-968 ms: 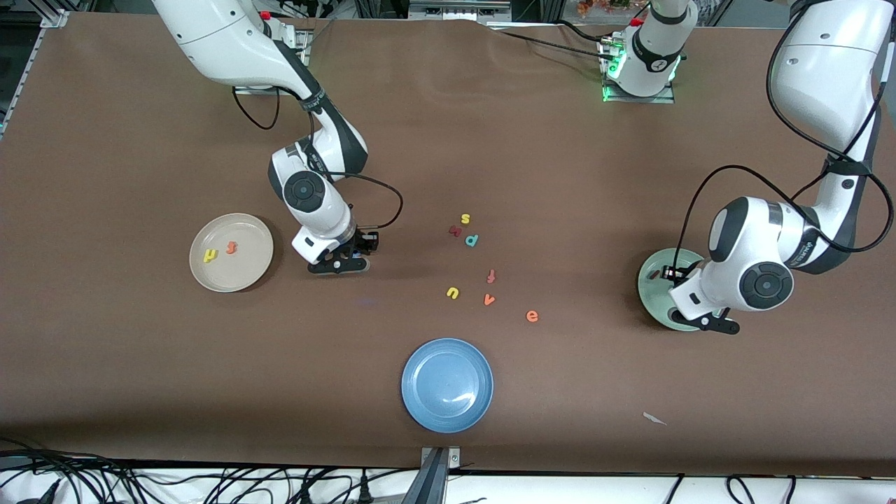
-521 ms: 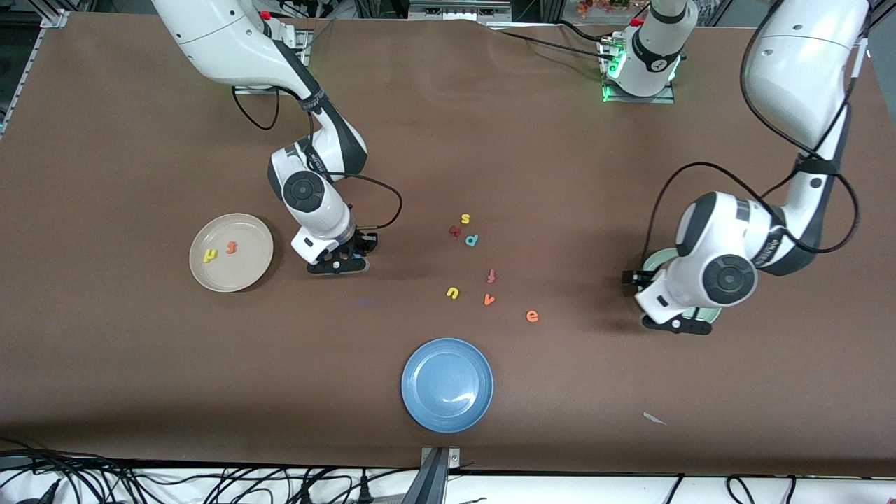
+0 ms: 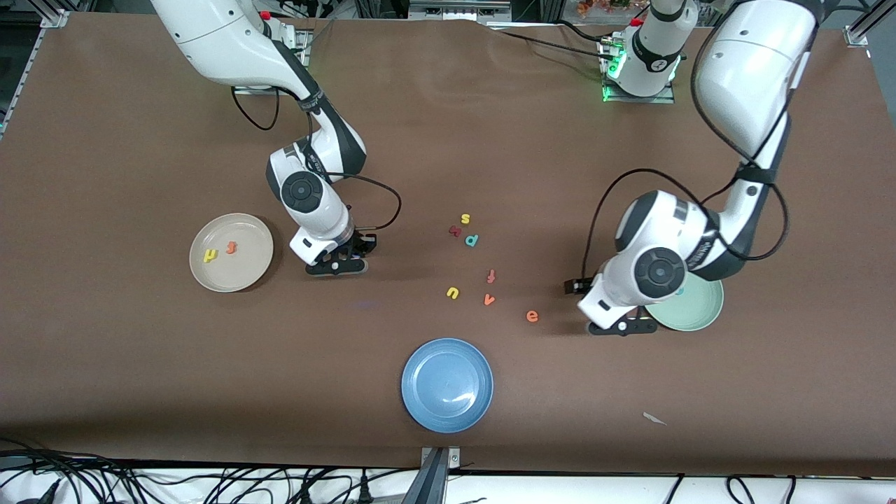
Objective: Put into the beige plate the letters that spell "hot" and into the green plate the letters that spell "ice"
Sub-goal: 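Carry the blue o to the white plate while the left gripper reaches the orange e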
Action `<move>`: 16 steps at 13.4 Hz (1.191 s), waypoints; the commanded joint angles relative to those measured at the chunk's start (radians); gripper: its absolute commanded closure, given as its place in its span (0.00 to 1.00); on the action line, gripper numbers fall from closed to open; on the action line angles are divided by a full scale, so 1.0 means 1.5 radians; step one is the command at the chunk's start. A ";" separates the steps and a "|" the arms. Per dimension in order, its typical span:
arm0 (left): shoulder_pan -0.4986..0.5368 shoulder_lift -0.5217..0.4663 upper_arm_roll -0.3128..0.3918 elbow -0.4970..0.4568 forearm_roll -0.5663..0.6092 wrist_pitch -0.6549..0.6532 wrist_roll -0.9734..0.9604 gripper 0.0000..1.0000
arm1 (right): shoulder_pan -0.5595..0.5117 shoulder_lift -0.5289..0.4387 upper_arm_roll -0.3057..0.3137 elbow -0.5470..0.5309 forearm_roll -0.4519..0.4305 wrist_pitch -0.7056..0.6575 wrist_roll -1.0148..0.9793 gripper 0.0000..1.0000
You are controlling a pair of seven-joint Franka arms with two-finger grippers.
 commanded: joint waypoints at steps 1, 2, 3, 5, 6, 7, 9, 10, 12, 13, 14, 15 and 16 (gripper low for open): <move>-0.027 0.057 0.006 0.063 -0.015 0.042 -0.070 0.00 | -0.005 -0.040 -0.025 0.003 -0.002 -0.042 -0.021 0.84; -0.032 0.072 0.006 0.082 -0.015 0.045 -0.099 0.00 | -0.005 -0.051 -0.041 0.009 -0.002 -0.066 -0.041 0.84; -0.037 0.083 0.006 0.094 -0.015 0.045 -0.125 0.00 | -0.005 -0.059 -0.060 0.015 -0.002 -0.094 -0.071 0.84; -0.048 0.105 0.006 0.118 -0.015 0.046 -0.175 0.00 | -0.005 -0.073 -0.103 0.023 -0.002 -0.135 -0.127 0.84; -0.051 0.112 0.006 0.125 -0.015 0.046 -0.196 0.00 | -0.005 -0.078 -0.129 0.023 -0.002 -0.152 -0.159 0.84; -0.053 0.116 0.006 0.127 -0.015 0.046 -0.212 0.00 | -0.005 -0.079 -0.164 0.023 -0.001 -0.167 -0.204 0.84; -0.063 0.126 0.006 0.127 -0.015 0.069 -0.255 0.00 | -0.006 -0.078 -0.207 0.015 0.005 -0.183 -0.277 0.84; -0.067 0.133 0.007 0.127 -0.015 0.096 -0.281 0.00 | -0.006 -0.076 -0.219 0.011 0.004 -0.184 -0.285 0.84; -0.082 0.142 0.011 0.127 -0.013 0.111 -0.313 0.00 | -0.013 -0.070 -0.224 -0.006 0.005 -0.177 -0.310 0.83; -0.084 0.142 0.012 0.126 -0.011 0.112 -0.327 0.00 | -0.022 -0.062 -0.224 -0.009 0.007 -0.177 -0.322 0.83; -0.090 0.145 0.013 0.126 -0.008 0.112 -0.343 0.00 | -0.026 -0.057 -0.224 -0.009 0.007 -0.177 -0.324 0.83; -0.095 0.146 0.020 0.126 -0.007 0.114 -0.349 0.00 | -0.031 -0.052 -0.224 -0.010 0.008 -0.176 -0.324 0.83; -0.101 0.147 0.027 0.126 -0.008 0.117 -0.350 0.00 | -0.031 -0.047 -0.224 -0.016 0.008 -0.175 -0.324 0.83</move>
